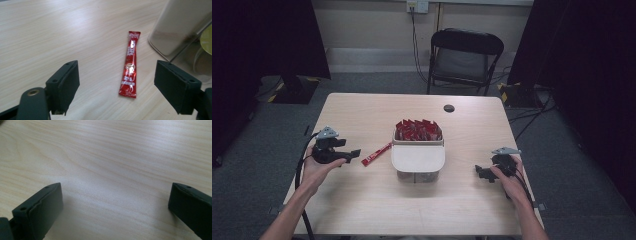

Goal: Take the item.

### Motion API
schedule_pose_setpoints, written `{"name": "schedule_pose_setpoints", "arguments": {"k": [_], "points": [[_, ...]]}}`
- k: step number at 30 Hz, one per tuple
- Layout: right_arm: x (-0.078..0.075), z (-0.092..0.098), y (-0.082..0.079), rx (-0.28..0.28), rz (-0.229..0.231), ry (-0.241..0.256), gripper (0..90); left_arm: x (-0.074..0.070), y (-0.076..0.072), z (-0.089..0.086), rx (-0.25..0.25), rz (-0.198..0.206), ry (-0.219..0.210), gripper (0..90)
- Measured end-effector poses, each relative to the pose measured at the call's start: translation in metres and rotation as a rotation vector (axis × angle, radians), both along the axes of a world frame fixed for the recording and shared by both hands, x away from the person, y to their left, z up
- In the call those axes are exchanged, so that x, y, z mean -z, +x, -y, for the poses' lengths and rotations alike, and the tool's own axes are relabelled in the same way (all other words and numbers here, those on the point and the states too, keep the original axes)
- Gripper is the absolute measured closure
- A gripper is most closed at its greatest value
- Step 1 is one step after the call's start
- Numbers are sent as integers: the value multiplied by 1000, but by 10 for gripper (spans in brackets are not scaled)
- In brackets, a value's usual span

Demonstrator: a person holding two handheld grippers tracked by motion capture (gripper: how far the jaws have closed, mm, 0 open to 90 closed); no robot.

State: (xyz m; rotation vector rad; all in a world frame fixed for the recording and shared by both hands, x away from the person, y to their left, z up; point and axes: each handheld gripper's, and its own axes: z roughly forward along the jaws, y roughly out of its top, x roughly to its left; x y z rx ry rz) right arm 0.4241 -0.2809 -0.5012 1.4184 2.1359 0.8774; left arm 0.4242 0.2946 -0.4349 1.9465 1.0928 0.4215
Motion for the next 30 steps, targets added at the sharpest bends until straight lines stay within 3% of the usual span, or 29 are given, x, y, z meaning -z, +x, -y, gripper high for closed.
{"name": "schedule_pose_setpoints", "arguments": {"k": [7,11,14,19,23,26,28,30], "points": [[0,0,0,0,0,0,0,3,-3,-14,-70,-25,4,177],[0,0,0,0,0,0,0,10,-5,-24,-99,-55,78,178],[0,0,0,0,0,0,0,19,-6,-32,-128,-76,90,183],[0,0,0,1,0,0,0,30,-1,-39,-158,-157,164,176],[0,0,0,1,0,-1,0,35,0,-41,-178,-163,200,177],[0,0,0,1,0,0,0,42,0,-40,-190,-138,227,179],[0,0,0,1,0,-1,0,48,-1,-40,-190,-141,255,179],[0,0,0,2,1,0,0,52,1,-39,-183,-158,251,178]]}}
